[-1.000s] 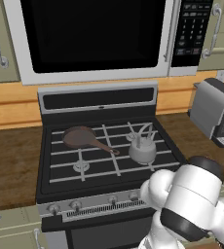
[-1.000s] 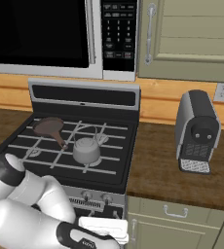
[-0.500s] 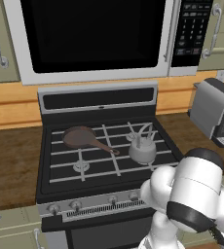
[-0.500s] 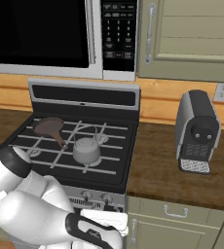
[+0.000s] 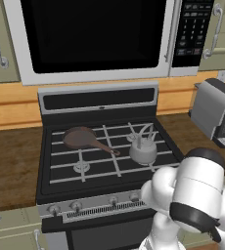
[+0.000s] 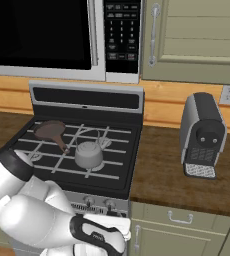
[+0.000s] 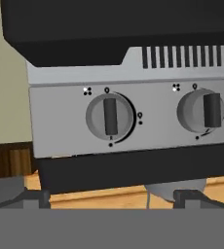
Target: Pick the kettle from the counter and place it on a stove burner. Then turn the burner on.
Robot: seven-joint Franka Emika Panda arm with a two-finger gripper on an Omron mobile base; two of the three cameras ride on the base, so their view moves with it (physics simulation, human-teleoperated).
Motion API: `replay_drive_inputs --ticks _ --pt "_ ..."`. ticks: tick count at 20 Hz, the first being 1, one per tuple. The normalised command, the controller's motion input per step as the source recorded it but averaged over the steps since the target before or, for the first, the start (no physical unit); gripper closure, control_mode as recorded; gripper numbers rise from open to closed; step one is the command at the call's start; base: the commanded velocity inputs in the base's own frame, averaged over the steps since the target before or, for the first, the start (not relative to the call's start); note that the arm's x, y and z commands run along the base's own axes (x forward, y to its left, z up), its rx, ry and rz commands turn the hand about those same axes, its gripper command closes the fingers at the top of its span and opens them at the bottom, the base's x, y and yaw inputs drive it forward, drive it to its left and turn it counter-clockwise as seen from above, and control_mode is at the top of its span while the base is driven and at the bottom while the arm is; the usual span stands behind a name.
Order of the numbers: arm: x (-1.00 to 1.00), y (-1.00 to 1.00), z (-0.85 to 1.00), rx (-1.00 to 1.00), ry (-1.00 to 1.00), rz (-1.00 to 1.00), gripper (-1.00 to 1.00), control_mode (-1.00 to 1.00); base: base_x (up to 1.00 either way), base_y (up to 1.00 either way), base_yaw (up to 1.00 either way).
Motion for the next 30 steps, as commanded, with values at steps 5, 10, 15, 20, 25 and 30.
replay_drive_inputs --ticks 5,10,15,20,25,30 --pt "0.07 0.02 -0.18 -0.04 0.00 0.00 -1.00 -1.00 0.00 0.00 0.00" --pt "-0.15 0.30 -0.21 -0.06 0.00 0.01 -1.00 -1.00 0.00 0.00 0.00" --pt "0.00 0.14 -0.01 -0.02 0.00 0.00 -1.00 -1.00 0.00 0.00 0.00" --pt "0.26 0.00 0.00 0.00 -0.01 -0.03 -1.00 -1.00 0.00 0.00 0.00" --pt "0.30 0.01 0.00 0.00 -0.01 -0.02 -1.00 -1.00 0.00 0.00 0.00" --pt "0.10 0.28 0.00 -0.03 0.00 0.00 -1.00 -1.00 0.00 0.00 0.00"
